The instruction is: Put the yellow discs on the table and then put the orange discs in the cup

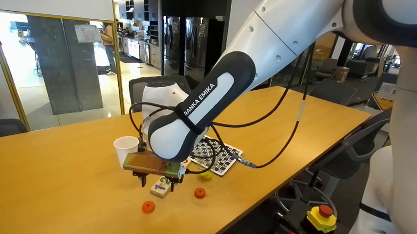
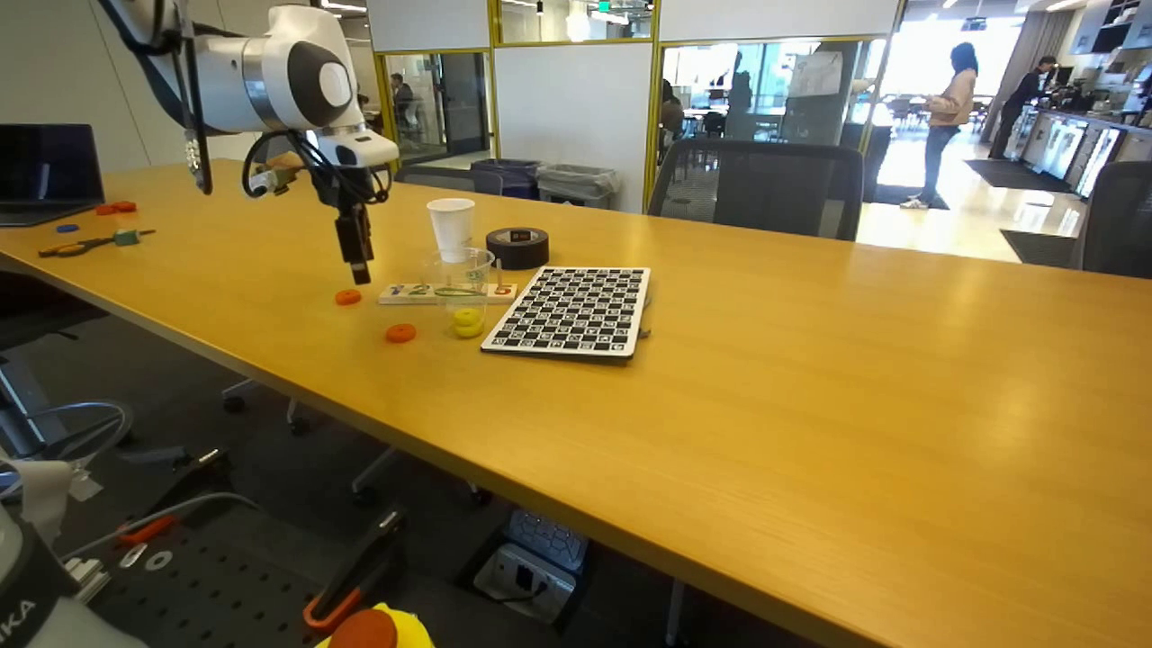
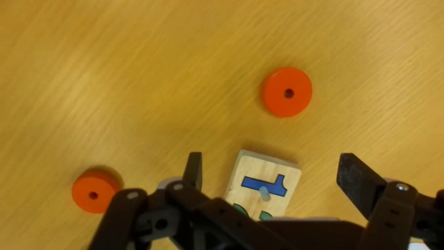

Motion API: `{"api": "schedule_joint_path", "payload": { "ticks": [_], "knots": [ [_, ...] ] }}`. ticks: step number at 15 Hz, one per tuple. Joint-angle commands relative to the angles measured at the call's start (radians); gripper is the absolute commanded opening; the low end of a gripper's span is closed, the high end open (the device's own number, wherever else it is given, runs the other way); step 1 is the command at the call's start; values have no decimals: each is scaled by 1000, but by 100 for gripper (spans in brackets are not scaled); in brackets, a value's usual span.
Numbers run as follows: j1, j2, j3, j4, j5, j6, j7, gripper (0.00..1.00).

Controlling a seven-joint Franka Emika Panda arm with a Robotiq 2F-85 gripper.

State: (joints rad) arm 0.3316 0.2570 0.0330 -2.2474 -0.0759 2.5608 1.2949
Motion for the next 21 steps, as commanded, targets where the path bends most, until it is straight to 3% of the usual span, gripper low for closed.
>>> {"api": "schedule_joint_path", "payload": {
  "ticks": [1,9,21],
  "knots": [
    [12,18,23,29,-8,-72,109,100],
    [-5,56,76,27,27,-1,76,100],
    [-17,133,74,79,75,45,-2,100]
  ]
}}
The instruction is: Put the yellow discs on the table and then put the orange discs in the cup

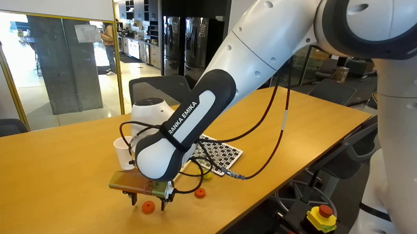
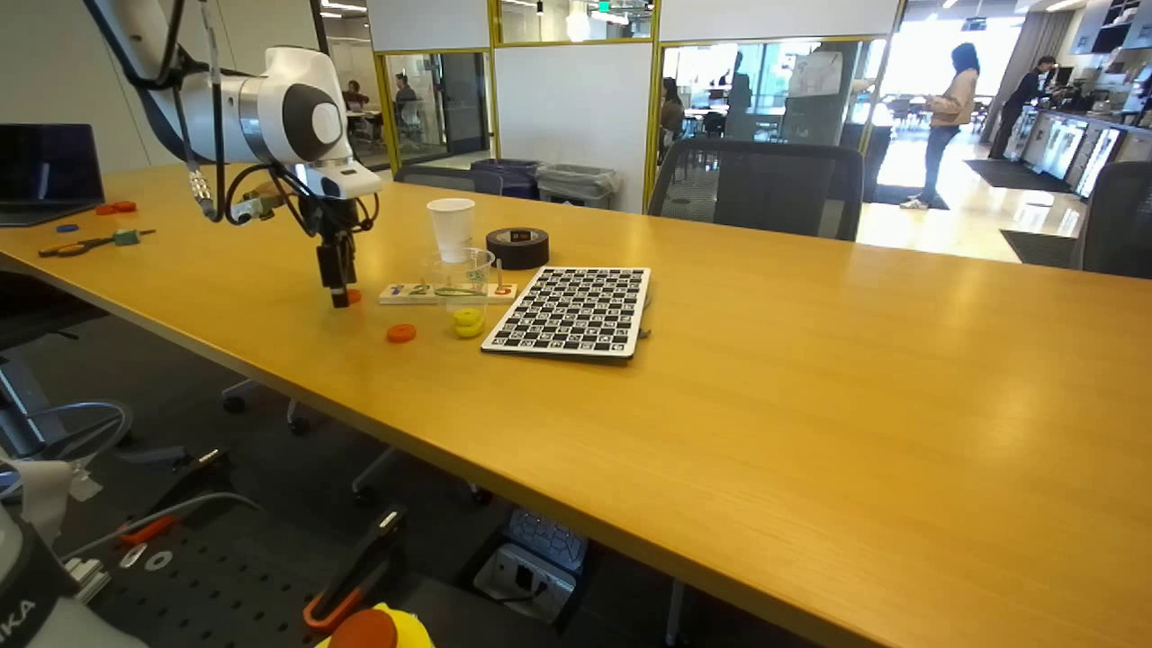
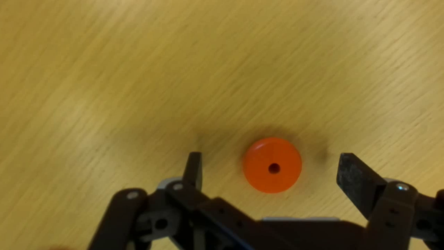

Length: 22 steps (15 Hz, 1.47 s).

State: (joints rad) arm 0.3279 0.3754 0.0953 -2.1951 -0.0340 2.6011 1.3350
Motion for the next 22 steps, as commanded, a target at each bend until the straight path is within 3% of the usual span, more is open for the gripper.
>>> {"api": "schedule_joint_path", "payload": {
  "ticks": [1,2,3,10,16,22],
  "knots": [
    [-10,15,7,29,30,-2,-43,100],
    [-7,16,4,30,27,-3,-43,75],
    [-6,15,3,29,26,-3,-45,74],
    [-27,5,17,41,53,-38,-116,21],
    [-49,-32,-37,98,5,-51,-179,22],
    [-80,-29,-95,257,-48,-88,-260,22]
  ]
}}
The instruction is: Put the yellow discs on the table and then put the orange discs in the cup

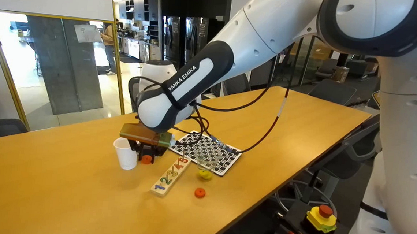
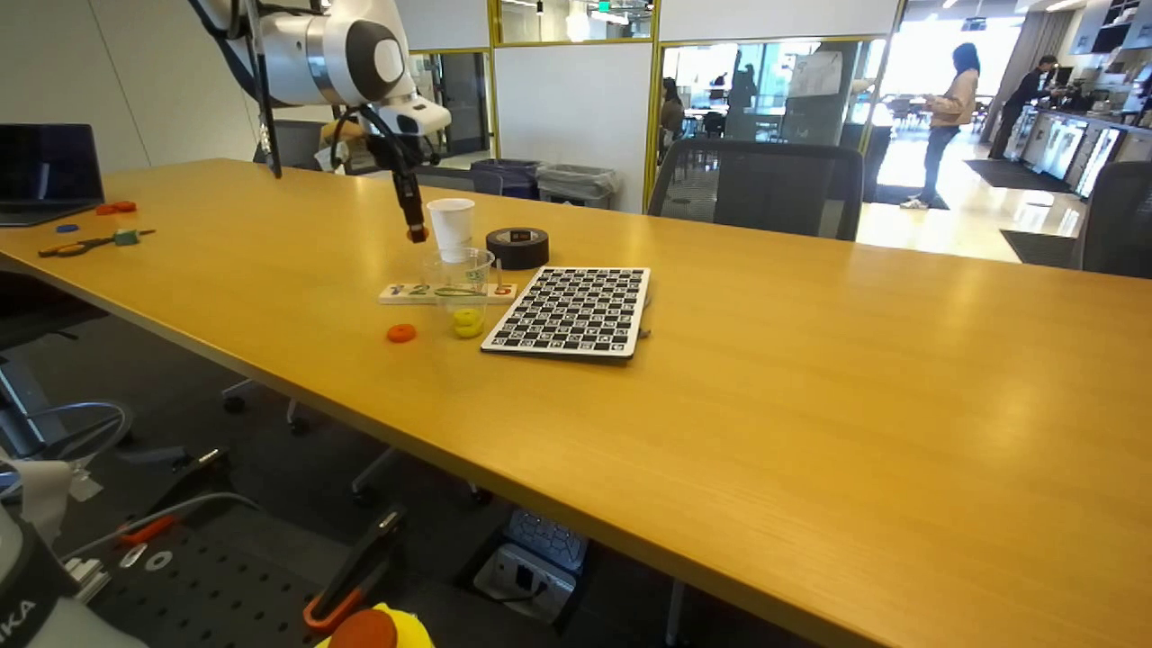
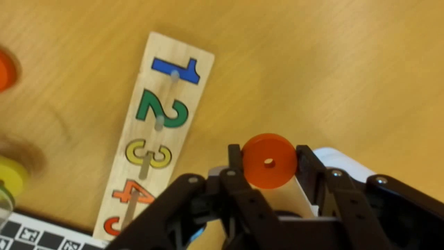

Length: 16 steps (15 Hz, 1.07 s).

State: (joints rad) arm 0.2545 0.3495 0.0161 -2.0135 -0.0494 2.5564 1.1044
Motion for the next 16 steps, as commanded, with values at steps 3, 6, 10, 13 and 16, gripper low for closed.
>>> {"api": "schedule_joint_path", "payload": {
  "ticks": [3,6,10,13,16],
  "knots": [
    [-15,12,-25,140,-49,-56,-58,22],
    [-31,51,-9,208,-22,-54,-131,22],
    [-43,117,4,302,15,-63,-219,22],
    [-45,165,7,363,39,-75,-266,22],
    [-39,202,5,409,57,-90,-299,22]
  ]
}}
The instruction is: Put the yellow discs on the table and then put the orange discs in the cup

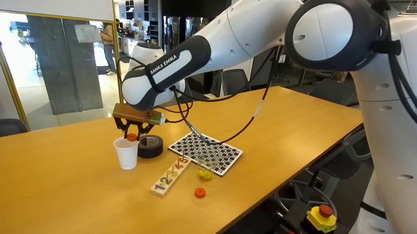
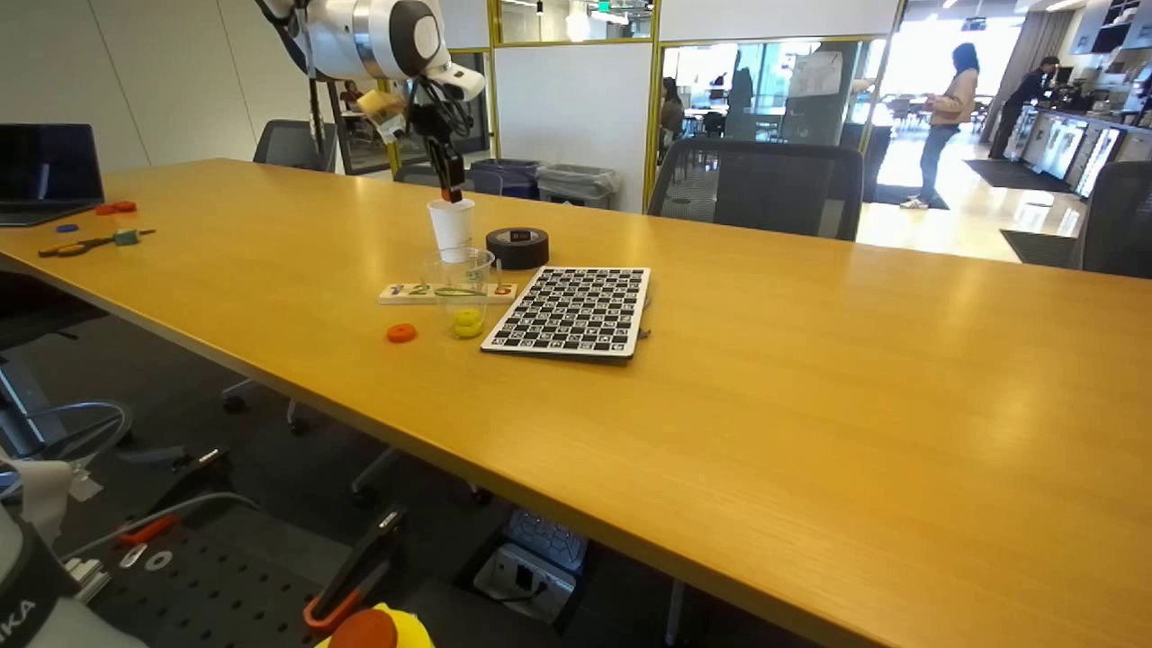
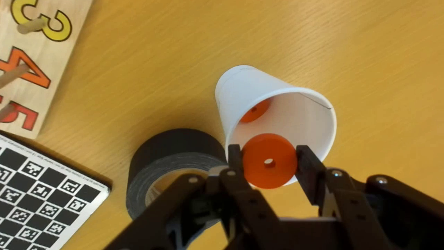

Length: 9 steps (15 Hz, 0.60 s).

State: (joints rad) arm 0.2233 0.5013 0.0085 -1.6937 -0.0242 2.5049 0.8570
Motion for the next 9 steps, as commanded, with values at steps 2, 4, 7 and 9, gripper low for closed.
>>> {"api": "schedule_joint_path", "payload": {
  "ticks": [2,4,7,9],
  "knots": [
    [-9,68,14,114,42,-53,-71,21],
    [-8,81,14,133,50,-73,-82,68],
    [-3,64,10,116,44,-97,-95,84],
    [1,26,7,71,37,-89,-101,98]
  ]
}}
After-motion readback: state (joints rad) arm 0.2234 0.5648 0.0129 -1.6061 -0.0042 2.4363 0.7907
